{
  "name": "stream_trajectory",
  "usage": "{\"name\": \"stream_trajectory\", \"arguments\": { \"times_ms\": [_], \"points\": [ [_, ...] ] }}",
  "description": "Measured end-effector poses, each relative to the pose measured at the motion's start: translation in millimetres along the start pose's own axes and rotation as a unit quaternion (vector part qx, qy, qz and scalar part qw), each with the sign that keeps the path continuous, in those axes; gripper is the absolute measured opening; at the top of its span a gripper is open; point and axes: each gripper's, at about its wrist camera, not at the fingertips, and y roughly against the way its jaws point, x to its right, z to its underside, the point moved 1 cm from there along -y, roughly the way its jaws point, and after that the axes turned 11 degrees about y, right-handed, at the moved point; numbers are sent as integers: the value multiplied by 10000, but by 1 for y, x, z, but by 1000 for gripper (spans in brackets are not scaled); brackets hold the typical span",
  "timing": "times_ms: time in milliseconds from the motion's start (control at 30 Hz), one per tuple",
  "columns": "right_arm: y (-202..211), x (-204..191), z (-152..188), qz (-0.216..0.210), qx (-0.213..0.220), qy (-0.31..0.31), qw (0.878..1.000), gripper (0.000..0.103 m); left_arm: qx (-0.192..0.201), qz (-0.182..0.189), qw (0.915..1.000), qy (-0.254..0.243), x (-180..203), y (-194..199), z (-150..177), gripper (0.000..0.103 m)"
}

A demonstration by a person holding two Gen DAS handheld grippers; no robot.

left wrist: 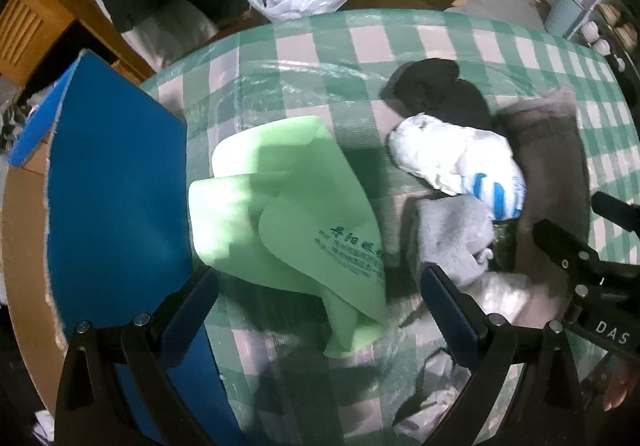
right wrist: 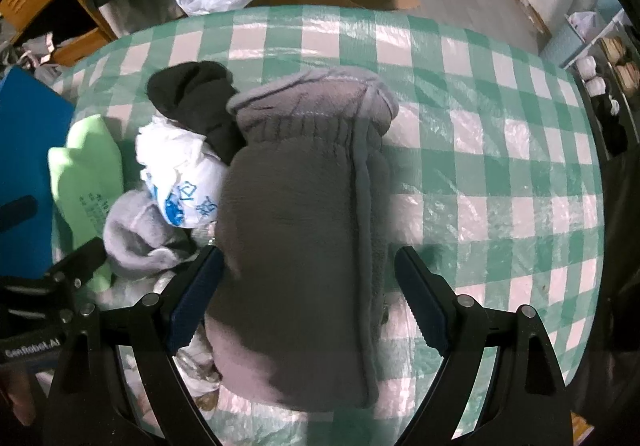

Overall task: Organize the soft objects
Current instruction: 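Reach the left tool to the light green cloth while the right tool reaches the grey fleece sock, then close the left tool on the green cloth while the right tool grasps the grey fleece sock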

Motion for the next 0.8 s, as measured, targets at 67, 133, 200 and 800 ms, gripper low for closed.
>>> {"name": "stream_trajectory", "arguments": {
  "times_ms": [67, 133, 200, 800],
  "points": [
    [-5, 1, 1, 4, -42, -54, 10000, 86, -71, 8, 10000, 58, -3, -7, -4, 102],
    [-9, 3, 1, -38, -82, -124, 9999, 86, -118, 38, 9999, 72, -4, -14, -8, 102],
    [-12, 5, 1, -49, -98, -135, 9998, 86, -147, 45, 9998, 84, -3, -18, -11, 102],
    [-1, 1, 4, -295, 7, 176, 9994, 29, 102, -175, 9997, 129, -11, -23, -17, 54]
  ]
}}
